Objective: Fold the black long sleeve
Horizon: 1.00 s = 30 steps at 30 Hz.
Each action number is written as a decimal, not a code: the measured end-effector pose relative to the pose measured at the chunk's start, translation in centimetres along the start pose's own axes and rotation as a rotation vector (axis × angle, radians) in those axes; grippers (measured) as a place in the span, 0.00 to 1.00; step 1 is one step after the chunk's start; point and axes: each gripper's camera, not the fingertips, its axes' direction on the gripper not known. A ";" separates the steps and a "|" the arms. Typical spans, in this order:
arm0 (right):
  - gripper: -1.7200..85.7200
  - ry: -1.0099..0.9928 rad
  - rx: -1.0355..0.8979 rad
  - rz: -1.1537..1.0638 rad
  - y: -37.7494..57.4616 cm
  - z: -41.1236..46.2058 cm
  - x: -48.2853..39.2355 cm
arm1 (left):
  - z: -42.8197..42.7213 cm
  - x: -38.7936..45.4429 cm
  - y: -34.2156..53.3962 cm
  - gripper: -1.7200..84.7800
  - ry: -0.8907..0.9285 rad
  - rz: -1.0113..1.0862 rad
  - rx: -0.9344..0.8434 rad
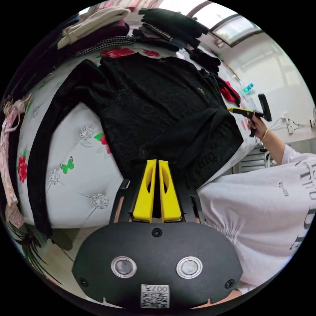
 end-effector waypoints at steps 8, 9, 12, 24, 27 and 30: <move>0.02 -0.021 0.132 -0.029 -1.0 -3.4 -1.0 | -6.5 -3.8 1.5 0.01 0.249 -0.113 0.188; 0.02 -0.025 0.122 -0.039 -1.4 -3.0 -1.0 | -7.1 -4.5 1.7 0.01 0.260 -0.137 0.220; 0.03 -0.009 0.040 -0.027 -2.0 -0.6 -0.4 | -6.9 -6.2 1.6 0.01 0.290 -0.211 0.200; 0.02 0.154 -0.043 -0.013 -1.9 3.5 -0.8 | -7.8 -10.5 2.0 0.01 0.412 -0.383 0.244; 0.02 0.151 -0.001 -0.012 -2.0 2.7 -1.0 | -7.8 -11.3 1.7 0.01 0.424 -0.415 0.236; 0.02 0.145 0.047 0.007 -2.1 2.0 -0.8 | -7.8 -12.3 1.7 0.01 0.461 -0.459 0.266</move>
